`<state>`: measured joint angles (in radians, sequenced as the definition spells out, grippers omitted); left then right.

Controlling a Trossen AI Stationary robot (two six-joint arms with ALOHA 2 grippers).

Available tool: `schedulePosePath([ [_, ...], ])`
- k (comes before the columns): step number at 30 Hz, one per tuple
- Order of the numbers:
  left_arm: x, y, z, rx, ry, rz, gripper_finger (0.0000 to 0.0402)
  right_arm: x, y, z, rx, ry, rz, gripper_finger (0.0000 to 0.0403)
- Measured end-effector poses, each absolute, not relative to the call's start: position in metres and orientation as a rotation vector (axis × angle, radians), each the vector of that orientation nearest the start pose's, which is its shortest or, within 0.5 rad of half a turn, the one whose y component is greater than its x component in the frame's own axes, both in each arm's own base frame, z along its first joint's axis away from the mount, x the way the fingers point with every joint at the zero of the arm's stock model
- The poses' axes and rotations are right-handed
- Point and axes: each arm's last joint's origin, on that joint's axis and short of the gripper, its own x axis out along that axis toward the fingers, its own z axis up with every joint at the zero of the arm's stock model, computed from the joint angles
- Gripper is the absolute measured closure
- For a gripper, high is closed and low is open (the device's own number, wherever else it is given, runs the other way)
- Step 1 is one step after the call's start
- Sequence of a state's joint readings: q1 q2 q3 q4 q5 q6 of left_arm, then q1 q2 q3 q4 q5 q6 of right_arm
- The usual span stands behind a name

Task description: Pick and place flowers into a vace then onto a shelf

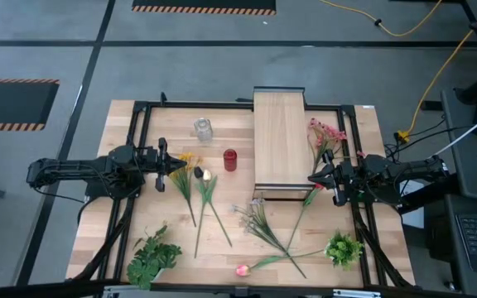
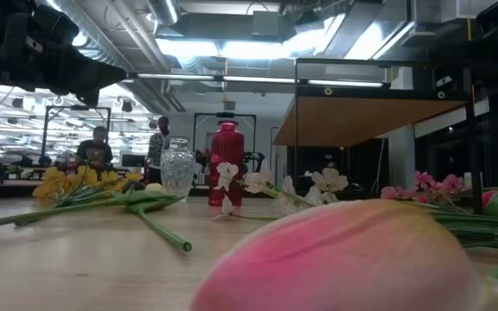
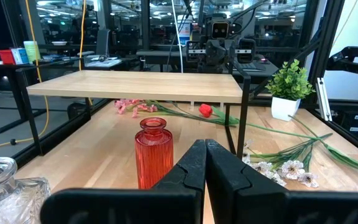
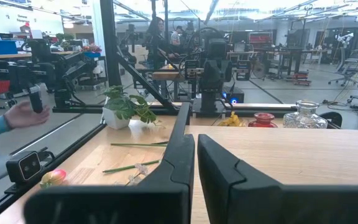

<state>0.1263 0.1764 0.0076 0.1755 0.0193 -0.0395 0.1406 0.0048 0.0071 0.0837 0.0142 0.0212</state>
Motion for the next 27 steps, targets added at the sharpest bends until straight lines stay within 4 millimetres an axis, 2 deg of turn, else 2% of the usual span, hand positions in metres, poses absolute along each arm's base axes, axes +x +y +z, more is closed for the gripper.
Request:
schedulePosePath([
  [18,0.1075,0.0133,0.1692,-0.038,-0.017,0.114,0.0398,0.0960,0.0121,0.1771,0.055,-0.119,0.091,0.0377],
  [27,0.1067,0.0175,0.1697,-0.039,-0.020,0.261,0.0398,0.0950,0.0088,0.1824,0.078,-0.124,-0.014,0.0377],
])
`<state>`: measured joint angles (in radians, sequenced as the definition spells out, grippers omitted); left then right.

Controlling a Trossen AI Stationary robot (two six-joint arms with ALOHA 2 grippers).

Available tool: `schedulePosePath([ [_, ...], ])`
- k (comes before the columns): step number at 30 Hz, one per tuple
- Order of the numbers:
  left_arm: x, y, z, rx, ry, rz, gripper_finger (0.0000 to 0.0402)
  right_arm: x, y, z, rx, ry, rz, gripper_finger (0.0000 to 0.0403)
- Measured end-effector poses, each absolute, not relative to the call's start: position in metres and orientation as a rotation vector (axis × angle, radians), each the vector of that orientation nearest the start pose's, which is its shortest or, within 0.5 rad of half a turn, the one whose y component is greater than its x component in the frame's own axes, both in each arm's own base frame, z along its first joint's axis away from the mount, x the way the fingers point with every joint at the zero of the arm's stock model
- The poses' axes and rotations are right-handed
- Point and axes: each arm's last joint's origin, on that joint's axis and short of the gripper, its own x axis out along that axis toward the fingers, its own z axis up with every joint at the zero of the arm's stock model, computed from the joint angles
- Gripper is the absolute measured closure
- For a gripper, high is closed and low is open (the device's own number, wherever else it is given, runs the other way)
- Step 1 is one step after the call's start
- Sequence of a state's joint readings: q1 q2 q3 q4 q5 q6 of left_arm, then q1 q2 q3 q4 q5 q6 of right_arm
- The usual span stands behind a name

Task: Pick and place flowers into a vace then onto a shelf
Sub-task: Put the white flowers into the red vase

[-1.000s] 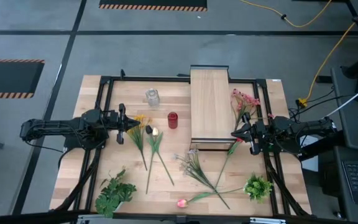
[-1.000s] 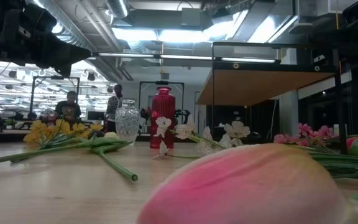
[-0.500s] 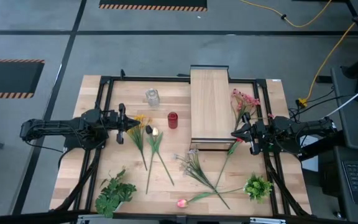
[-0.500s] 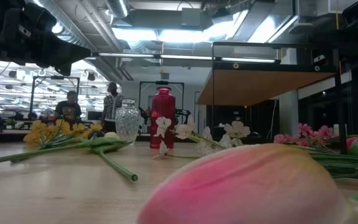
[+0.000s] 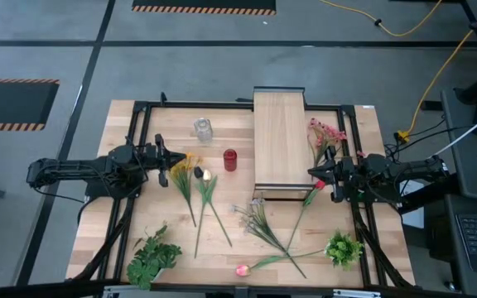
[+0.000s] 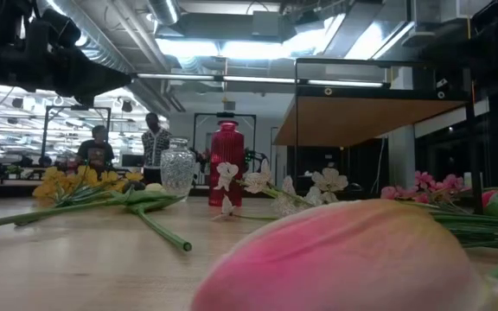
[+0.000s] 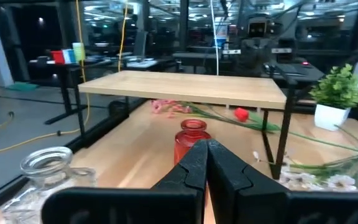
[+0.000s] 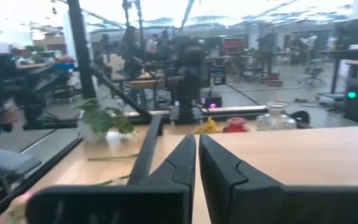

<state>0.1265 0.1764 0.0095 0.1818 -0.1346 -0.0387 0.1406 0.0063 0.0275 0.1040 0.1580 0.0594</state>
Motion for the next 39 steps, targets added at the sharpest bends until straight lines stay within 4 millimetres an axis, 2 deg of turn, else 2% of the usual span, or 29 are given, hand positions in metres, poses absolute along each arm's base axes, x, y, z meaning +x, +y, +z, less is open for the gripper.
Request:
schedulePosePath([
  [7,0.107,0.016,0.192,-0.009,-0.053,0.221,0.0398,0.090,0.005,0.202,0.118,-0.151,-0.116,0.0377],
  [12,0.112,0.017,0.204,0.105,-0.021,0.232,0.0398,0.092,0.005,0.203,0.099,-0.129,-0.124,0.0377],
  [21,0.124,0.021,0.208,0.053,0.059,0.318,0.0398,0.094,0.005,0.203,0.098,-0.127,-0.125,0.0377],
  [39,0.150,0.024,0.210,0.067,0.148,0.278,0.0398,0.094,0.006,0.202,0.093,-0.113,-0.125,0.0377],
])
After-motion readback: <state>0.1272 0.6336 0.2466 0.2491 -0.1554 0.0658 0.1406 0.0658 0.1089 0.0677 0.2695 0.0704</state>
